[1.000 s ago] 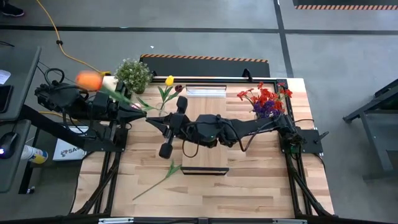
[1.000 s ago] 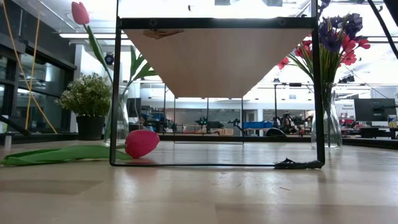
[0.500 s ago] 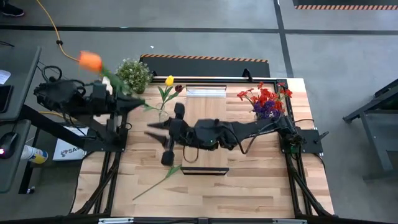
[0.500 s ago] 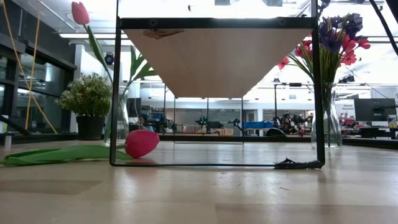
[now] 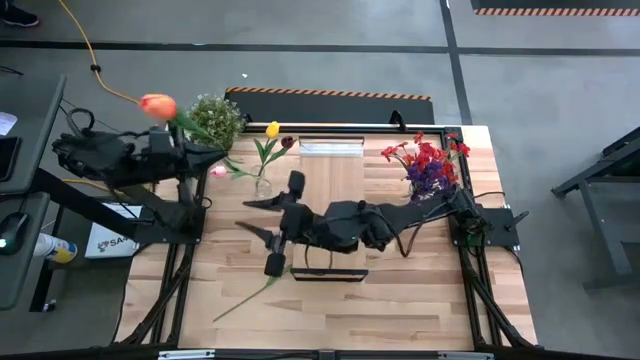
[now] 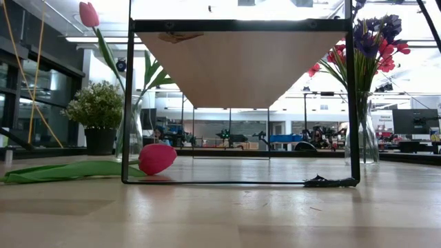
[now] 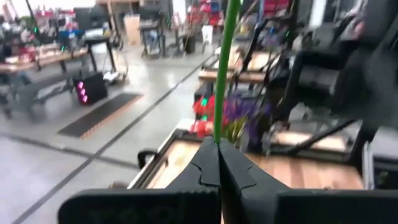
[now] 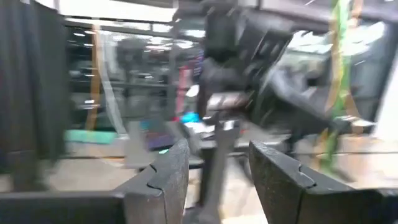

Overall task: Pick and place flowers into a vace then onto a shelf
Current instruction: Put the orange tulip into the left transparent vase

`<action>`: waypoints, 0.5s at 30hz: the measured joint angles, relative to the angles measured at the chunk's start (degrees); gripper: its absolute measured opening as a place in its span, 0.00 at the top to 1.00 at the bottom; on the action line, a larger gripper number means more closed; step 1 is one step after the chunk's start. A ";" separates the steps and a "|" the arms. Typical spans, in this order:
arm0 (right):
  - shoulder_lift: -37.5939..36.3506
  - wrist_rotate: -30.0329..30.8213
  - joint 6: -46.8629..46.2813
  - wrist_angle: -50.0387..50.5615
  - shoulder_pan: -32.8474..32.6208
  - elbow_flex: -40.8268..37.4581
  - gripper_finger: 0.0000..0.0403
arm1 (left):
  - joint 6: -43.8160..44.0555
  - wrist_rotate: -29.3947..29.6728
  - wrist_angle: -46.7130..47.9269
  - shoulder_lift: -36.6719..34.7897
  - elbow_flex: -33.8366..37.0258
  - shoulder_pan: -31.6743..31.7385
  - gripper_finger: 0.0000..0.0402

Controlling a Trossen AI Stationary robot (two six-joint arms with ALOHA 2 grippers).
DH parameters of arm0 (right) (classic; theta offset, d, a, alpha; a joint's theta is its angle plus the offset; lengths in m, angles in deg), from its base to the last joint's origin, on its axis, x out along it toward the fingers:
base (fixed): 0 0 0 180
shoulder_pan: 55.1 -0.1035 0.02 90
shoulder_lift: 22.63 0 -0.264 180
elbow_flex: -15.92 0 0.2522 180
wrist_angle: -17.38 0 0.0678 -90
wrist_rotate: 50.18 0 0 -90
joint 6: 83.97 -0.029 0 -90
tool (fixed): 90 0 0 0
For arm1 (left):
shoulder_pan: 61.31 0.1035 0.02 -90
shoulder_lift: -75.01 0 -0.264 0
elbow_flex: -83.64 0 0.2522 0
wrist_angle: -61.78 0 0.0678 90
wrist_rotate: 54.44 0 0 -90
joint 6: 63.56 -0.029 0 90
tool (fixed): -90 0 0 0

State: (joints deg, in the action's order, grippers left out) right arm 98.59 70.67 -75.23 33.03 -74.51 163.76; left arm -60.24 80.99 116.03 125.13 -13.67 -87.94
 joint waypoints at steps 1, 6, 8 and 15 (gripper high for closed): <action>-0.30 1.99 2.19 -0.53 -0.55 0.00 0.61 | 1.33 0.43 1.69 0.31 0.01 0.01 0.95; -2.09 10.43 11.48 -3.51 -3.39 0.00 0.64 | 9.09 0.87 8.74 2.13 0.98 0.00 0.95; -3.17 13.48 14.45 -3.60 -4.50 0.02 0.65 | 11.26 1.93 8.99 2.18 2.76 0.00 0.95; -5.61 23.07 23.38 -3.45 -7.82 0.02 0.67 | 16.15 5.84 8.86 2.94 12.07 0.00 0.95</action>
State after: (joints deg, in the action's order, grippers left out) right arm 92.98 93.73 -51.85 29.58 -82.33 163.78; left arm -44.09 86.83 124.89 128.07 -1.60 -87.94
